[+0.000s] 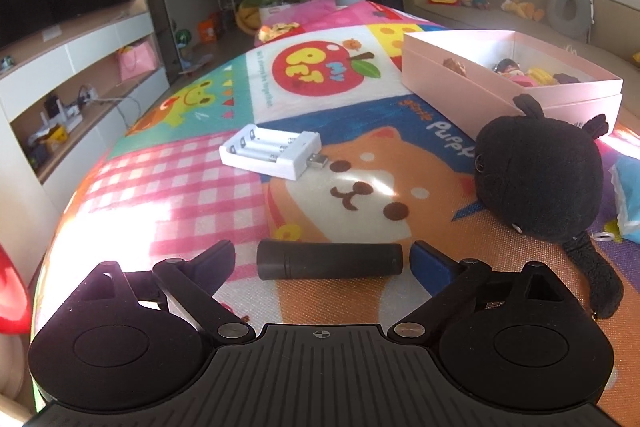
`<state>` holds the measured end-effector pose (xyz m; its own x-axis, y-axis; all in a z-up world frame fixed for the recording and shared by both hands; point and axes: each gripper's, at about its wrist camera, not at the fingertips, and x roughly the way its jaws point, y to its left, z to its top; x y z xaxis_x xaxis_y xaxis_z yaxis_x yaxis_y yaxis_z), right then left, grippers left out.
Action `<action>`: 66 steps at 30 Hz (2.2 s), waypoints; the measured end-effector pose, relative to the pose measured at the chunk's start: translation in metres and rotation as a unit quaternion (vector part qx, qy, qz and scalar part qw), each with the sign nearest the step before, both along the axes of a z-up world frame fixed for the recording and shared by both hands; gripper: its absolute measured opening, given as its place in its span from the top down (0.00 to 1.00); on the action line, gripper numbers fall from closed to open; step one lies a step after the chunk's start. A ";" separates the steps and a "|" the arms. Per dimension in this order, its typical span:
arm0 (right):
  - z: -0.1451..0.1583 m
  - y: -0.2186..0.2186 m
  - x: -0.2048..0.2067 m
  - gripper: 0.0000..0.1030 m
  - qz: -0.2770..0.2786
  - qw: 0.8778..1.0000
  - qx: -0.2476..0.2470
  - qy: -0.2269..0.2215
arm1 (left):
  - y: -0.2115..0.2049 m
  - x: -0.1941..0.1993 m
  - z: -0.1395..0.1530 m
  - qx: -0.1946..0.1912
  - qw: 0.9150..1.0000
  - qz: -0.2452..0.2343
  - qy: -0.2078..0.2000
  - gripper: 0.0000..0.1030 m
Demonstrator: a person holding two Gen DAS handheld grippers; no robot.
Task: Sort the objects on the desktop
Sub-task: 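Grasp the black cylindrical stick on the mat with the left tool, then grasp the white battery charger with the right tool while the left tool holds the stick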
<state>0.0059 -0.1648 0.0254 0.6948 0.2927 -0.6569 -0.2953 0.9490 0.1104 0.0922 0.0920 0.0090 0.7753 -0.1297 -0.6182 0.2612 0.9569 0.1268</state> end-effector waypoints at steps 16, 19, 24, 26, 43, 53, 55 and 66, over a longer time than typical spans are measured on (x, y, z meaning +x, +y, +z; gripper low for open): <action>-0.002 0.006 0.003 0.00 0.010 1.000 -0.027 0.006 | -0.016 -0.025 0.004 -0.010 1.000 0.016 0.001 0.22; -0.002 0.008 0.003 0.00 0.013 0.999 -0.034 0.007 | -0.027 -0.049 0.007 -0.026 1.000 -0.006 0.008 0.22; -0.002 0.007 0.003 0.00 0.015 0.999 -0.032 0.007 | -0.057 -0.090 0.011 -0.040 0.998 -0.055 0.010 0.22; -0.002 0.005 0.003 0.00 0.014 1.000 -0.024 0.007 | -0.067 -0.099 0.012 -0.051 0.996 -0.071 0.014 0.22; 0.042 0.007 -0.001 0.00 0.037 0.997 -0.029 -0.066 | -0.098 -0.113 0.014 -0.087 0.992 -0.089 0.003 0.02; 0.116 0.138 0.115 0.00 0.196 0.980 -0.035 0.001 | -0.094 -0.116 0.000 -0.090 0.993 -0.070 0.005 0.00; 0.107 0.168 0.148 0.00 0.187 0.981 -0.037 0.035 | -0.087 -0.113 -0.001 -0.110 0.992 -0.058 0.013 0.00; 0.034 0.271 0.261 0.09 0.133 0.983 -0.075 0.097 | -0.078 -0.107 -0.004 -0.147 0.988 -0.040 0.033 0.00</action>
<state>0.2666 0.1061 0.0594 0.4644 0.3364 -0.8192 -0.5227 0.8509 0.0530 -0.0153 0.0143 0.0053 0.7142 -0.3706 -0.5938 0.3368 0.9256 -0.1726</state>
